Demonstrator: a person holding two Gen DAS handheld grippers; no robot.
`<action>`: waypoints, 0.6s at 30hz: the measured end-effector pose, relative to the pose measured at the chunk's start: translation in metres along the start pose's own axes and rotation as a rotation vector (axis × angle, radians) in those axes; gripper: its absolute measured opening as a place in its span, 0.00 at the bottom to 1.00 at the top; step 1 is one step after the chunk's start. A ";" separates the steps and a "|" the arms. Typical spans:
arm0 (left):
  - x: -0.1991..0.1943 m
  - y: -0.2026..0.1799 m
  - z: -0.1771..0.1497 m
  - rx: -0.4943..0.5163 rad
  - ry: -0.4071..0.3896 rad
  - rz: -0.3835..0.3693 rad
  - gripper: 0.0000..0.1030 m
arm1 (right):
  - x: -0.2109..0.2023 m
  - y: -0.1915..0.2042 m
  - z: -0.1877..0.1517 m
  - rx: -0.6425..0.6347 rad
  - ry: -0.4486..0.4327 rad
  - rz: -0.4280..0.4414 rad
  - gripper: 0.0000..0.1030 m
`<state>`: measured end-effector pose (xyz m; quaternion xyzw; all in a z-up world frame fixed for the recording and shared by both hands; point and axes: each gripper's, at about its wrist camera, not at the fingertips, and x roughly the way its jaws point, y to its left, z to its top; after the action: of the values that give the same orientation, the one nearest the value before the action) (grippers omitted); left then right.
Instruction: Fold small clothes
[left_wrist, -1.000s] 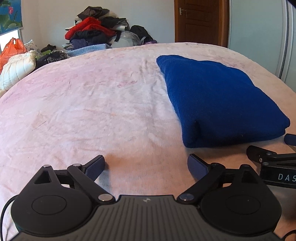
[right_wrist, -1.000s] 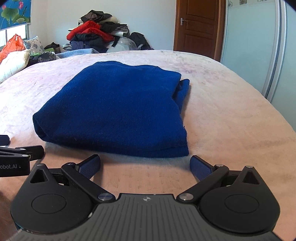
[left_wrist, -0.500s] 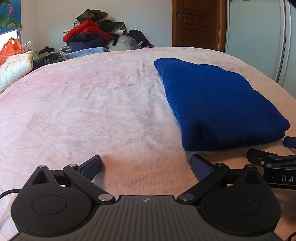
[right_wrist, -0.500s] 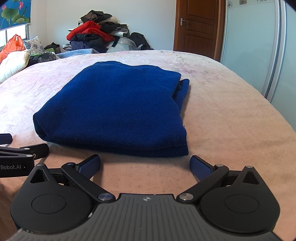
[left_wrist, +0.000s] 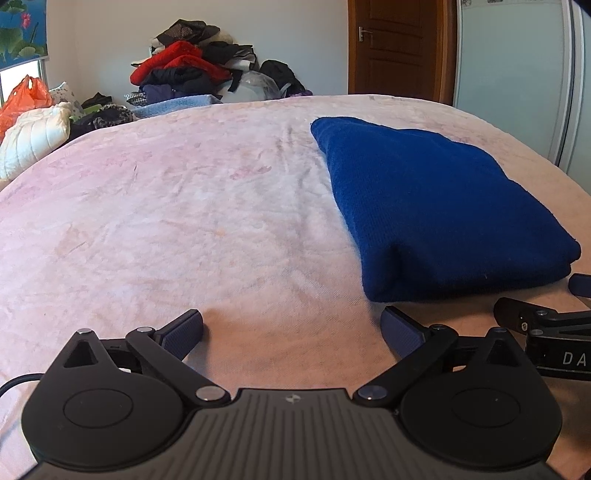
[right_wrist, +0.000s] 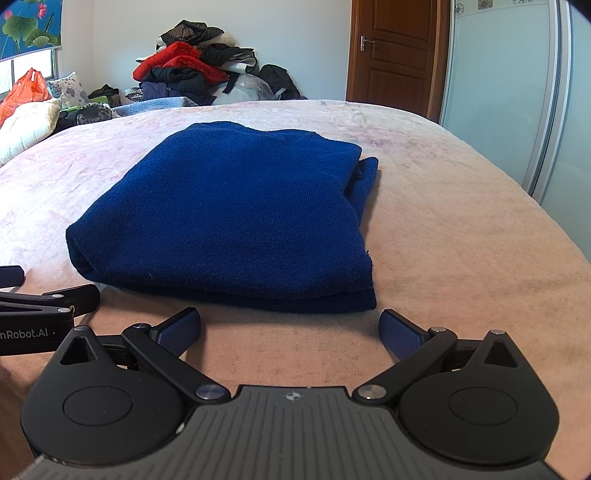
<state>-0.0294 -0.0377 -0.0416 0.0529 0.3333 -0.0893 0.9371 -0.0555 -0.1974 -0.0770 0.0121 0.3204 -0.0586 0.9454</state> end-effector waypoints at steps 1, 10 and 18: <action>0.000 0.000 0.000 0.000 0.000 0.000 1.00 | 0.000 0.000 0.000 0.000 0.000 0.000 1.00; 0.001 0.001 0.000 -0.009 0.000 -0.008 1.00 | 0.000 0.000 0.000 0.000 0.000 0.000 1.00; 0.001 0.001 0.000 -0.010 0.000 -0.008 1.00 | 0.000 0.000 0.000 0.000 0.000 0.000 1.00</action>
<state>-0.0287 -0.0366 -0.0419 0.0470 0.3338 -0.0914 0.9370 -0.0557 -0.1972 -0.0771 0.0120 0.3204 -0.0587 0.9454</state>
